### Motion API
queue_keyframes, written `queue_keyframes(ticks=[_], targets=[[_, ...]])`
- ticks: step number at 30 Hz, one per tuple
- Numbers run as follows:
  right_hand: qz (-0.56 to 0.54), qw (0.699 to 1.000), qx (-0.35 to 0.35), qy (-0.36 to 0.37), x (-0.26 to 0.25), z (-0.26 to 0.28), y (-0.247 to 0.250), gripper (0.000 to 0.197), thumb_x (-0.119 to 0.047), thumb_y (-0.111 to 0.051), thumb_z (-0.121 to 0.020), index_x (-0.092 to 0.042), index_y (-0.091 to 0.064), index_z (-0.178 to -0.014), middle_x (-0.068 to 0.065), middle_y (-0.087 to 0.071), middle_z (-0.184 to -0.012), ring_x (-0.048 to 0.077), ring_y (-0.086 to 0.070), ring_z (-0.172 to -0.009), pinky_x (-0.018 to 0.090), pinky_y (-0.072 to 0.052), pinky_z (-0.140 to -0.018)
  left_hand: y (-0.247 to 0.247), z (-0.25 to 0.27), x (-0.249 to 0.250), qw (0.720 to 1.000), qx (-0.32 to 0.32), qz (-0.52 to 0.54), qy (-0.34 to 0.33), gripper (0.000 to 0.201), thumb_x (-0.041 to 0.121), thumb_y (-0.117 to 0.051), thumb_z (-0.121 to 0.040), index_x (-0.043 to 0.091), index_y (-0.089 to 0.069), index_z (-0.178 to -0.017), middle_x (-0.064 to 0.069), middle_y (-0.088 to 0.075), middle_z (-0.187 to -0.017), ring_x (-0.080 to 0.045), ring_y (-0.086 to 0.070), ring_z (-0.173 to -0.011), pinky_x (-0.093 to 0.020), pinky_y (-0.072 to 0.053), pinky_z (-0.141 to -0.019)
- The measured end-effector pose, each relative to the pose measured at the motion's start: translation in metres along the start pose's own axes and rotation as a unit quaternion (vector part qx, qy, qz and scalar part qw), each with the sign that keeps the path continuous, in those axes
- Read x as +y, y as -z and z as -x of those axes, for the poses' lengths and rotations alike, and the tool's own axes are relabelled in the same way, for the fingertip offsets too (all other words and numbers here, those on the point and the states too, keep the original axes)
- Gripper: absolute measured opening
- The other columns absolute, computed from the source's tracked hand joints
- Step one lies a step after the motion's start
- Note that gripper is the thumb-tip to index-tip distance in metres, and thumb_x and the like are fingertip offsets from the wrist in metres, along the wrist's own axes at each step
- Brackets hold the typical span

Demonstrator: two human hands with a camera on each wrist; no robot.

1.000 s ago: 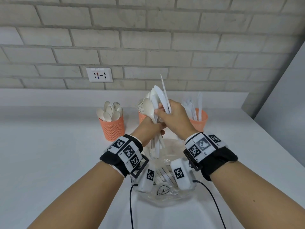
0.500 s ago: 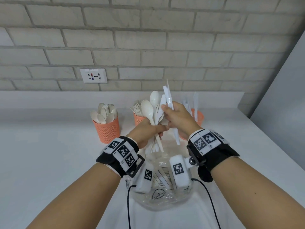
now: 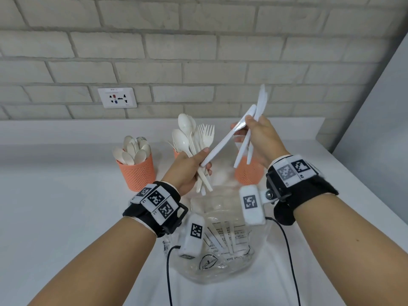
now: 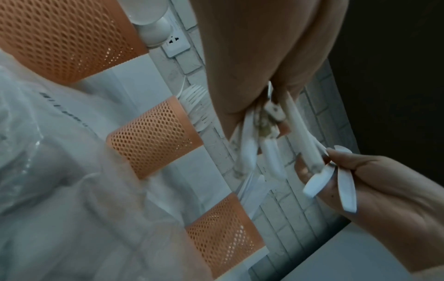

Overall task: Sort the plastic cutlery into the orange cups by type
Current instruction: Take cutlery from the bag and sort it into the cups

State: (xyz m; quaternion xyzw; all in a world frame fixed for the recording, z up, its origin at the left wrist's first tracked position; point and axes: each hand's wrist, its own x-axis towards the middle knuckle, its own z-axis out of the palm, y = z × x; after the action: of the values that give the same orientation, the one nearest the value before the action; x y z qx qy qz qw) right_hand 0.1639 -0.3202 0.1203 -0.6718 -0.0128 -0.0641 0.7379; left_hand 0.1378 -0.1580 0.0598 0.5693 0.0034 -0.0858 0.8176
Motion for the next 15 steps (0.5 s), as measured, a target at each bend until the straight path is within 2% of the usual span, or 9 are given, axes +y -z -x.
queue_keyframes(ticks=[2, 4, 6, 7, 9, 10, 11, 12, 15], targets=[[-0.038, 0.999, 0.027, 0.011, -0.006, -0.010, 0.006, 0.009, -0.016, -0.032, -0.101, -0.016, -0.041, -0.103, 0.006, -0.060, -0.078, 0.015, -0.064, -0.065, 0.035, -0.057, -0.074, 0.002, -0.002, 0.000, 1.000, -0.015, 0.010, -0.006, 0.003, 0.007, -0.053, -0.093, 0.006, -0.055, -0.093, -0.003, -0.047, -0.062, -0.012, -0.048, -0.050, -0.024, -0.046, -0.051], [-0.012, 0.995, 0.077, 0.062, -0.011, -0.026, 0.018, 0.009, -0.013, -0.032, -0.100, -0.017, -0.037, -0.106, 0.001, -0.049, -0.072, 0.010, -0.057, -0.050, 0.033, -0.057, -0.061, 0.004, -0.003, 0.000, 0.999, -0.035, 0.013, -0.013, 0.007, 0.002, -0.058, -0.087, 0.008, -0.054, -0.090, -0.002, -0.046, -0.064, -0.012, -0.046, -0.052, -0.024, -0.045, -0.050], [0.073, 0.980, 0.122, 0.136, -0.011, -0.047, 0.033, 0.011, -0.018, -0.034, -0.098, -0.018, -0.036, -0.110, -0.004, -0.043, -0.071, 0.006, -0.046, -0.047, 0.026, -0.048, -0.050, 0.006, -0.002, 0.001, 0.999, -0.038, 0.001, -0.007, 0.014, 0.002, -0.062, -0.084, 0.009, -0.053, -0.091, 0.001, -0.044, -0.058, -0.010, -0.043, -0.047, -0.022, -0.043, -0.047], [0.111, 0.970, 0.138, 0.168, -0.009, -0.055, 0.037, 0.017, -0.024, -0.036, -0.097, -0.017, -0.037, -0.112, -0.007, -0.045, -0.075, 0.005, -0.047, -0.053, 0.027, -0.045, -0.054, 0.006, -0.002, 0.001, 1.000, -0.030, -0.006, -0.005, 0.015, 0.001, -0.061, -0.085, 0.010, -0.051, -0.092, 0.004, -0.042, -0.053, -0.008, -0.041, -0.044, -0.021, -0.041, -0.044], [0.164, 0.947, 0.161, 0.226, -0.003, -0.065, 0.041, 0.031, -0.028, -0.036, -0.097, -0.008, -0.039, -0.121, -0.006, -0.052, -0.092, 0.011, -0.053, -0.077, 0.026, -0.047, -0.072, 0.004, -0.002, 0.003, 1.000, -0.020, -0.006, 0.004, 0.015, -0.003, -0.054, -0.088, 0.010, -0.049, -0.094, 0.006, -0.040, -0.049, -0.007, -0.036, -0.038, -0.018, -0.037, -0.040], [0.181, 0.936, 0.169, 0.249, 0.001, -0.066, 0.041, 0.033, -0.024, -0.035, -0.099, -0.002, -0.039, -0.123, -0.002, -0.053, -0.101, 0.013, -0.054, -0.089, 0.018, -0.045, -0.079, 0.002, -0.002, 0.004, 1.000, -0.020, -0.001, 0.008, 0.016, -0.004, -0.051, -0.089, 0.009, -0.047, -0.097, 0.005, -0.038, -0.050, -0.007, -0.035, -0.036, -0.017, -0.036, -0.039], [0.193, 0.927, 0.174, 0.269, 0.007, -0.067, 0.040, 0.033, -0.020, -0.034, -0.100, 0.002, -0.039, -0.123, 0.001, -0.052, -0.106, 0.014, -0.052, -0.095, 0.008, -0.041, -0.080, 0.001, -0.002, 0.004, 1.000, -0.018, 0.003, 0.013, 0.017, -0.004, -0.048, -0.089, 0.010, -0.046, -0.099, 0.004, -0.038, -0.051, -0.007, -0.035, -0.036, -0.017, -0.035, -0.039], [0.201, 0.922, 0.176, 0.280, 0.013, -0.068, 0.039, 0.032, -0.018, -0.034, -0.100, 0.005, -0.040, -0.122, 0.002, -0.052, -0.106, 0.015, -0.052, -0.095, 0.005, -0.039, -0.077, 0.000, -0.003, 0.005, 1.000, -0.016, 0.005, 0.019, 0.017, -0.002, -0.047, -0.089, 0.011, -0.046, -0.101, 0.003, -0.038, -0.052, -0.007, -0.035, -0.036, -0.017, -0.035, -0.039], [0.204, 0.934, 0.166, 0.243, 0.041, -0.071, 0.036, 0.027, -0.020, -0.035, -0.100, 0.000, -0.041, -0.116, 0.001, -0.053, -0.096, 0.019, -0.054, -0.084, 0.025, -0.045, -0.074, 0.000, -0.002, 0.007, 0.999, -0.025, 0.008, 0.032, 0.010, 0.007, -0.047, -0.092, 0.011, -0.048, -0.102, 0.002, -0.045, -0.054, -0.008, -0.038, -0.037, -0.018, -0.038, -0.042]])
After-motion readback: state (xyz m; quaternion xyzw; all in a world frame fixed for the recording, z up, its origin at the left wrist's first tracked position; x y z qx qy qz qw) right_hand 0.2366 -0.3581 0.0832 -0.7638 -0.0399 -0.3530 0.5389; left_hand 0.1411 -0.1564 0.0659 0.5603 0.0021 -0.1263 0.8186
